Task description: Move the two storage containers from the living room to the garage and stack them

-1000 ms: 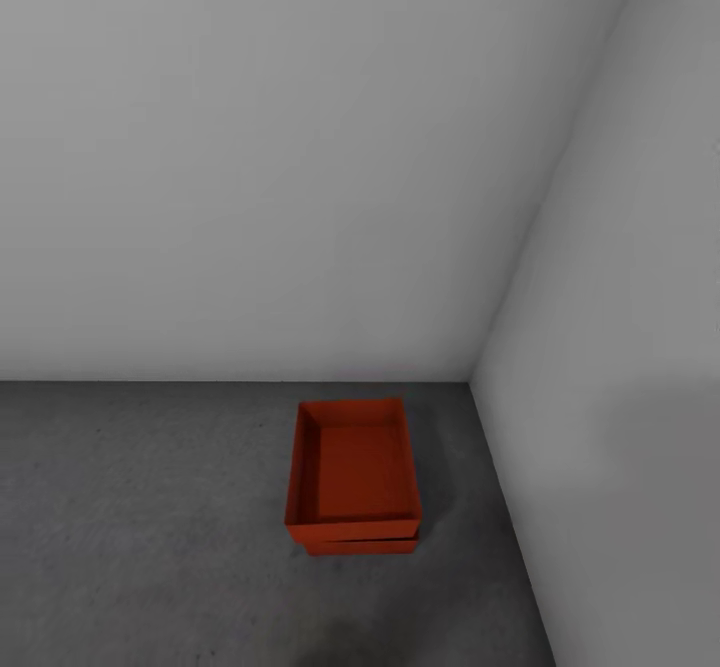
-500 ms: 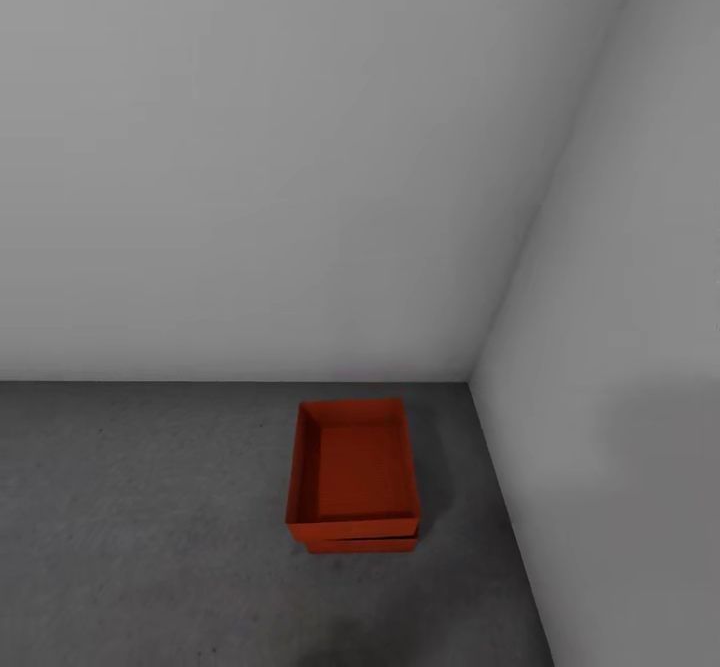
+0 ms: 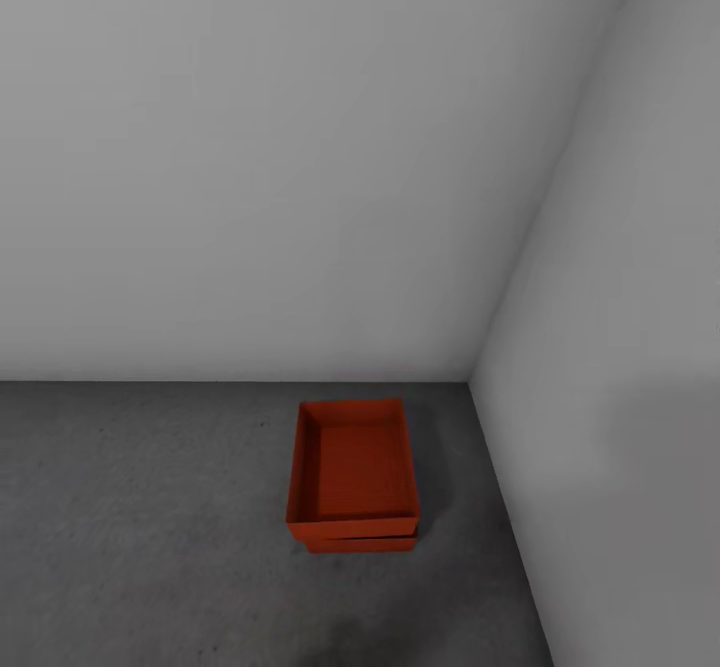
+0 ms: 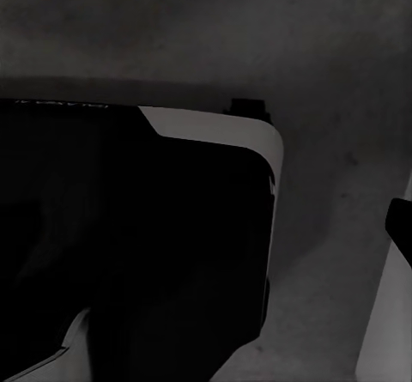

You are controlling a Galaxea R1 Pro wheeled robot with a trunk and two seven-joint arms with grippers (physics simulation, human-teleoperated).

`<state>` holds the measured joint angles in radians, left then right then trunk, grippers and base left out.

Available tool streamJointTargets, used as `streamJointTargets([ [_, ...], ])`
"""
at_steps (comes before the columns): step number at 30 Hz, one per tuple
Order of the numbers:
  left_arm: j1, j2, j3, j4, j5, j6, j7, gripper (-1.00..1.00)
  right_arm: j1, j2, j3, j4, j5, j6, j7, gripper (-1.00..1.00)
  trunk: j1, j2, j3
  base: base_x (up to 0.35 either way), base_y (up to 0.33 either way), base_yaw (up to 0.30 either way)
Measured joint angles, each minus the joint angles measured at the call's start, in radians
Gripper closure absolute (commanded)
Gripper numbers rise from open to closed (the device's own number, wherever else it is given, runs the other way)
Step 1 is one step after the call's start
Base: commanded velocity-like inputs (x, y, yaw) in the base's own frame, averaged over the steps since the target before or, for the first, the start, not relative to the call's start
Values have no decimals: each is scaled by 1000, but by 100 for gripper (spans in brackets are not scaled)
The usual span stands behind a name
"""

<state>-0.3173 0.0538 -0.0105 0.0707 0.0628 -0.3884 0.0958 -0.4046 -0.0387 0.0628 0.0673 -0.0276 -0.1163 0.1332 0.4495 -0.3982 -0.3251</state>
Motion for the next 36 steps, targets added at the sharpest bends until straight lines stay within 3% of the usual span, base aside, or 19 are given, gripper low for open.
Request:
streamJointTargets([
  [36, 5, -30, -2, 3, -3, 1, -9, -100, 0, 0, 0, 0, 0, 0, 0, -100, 0, 0, 0, 0, 0, 0],
])
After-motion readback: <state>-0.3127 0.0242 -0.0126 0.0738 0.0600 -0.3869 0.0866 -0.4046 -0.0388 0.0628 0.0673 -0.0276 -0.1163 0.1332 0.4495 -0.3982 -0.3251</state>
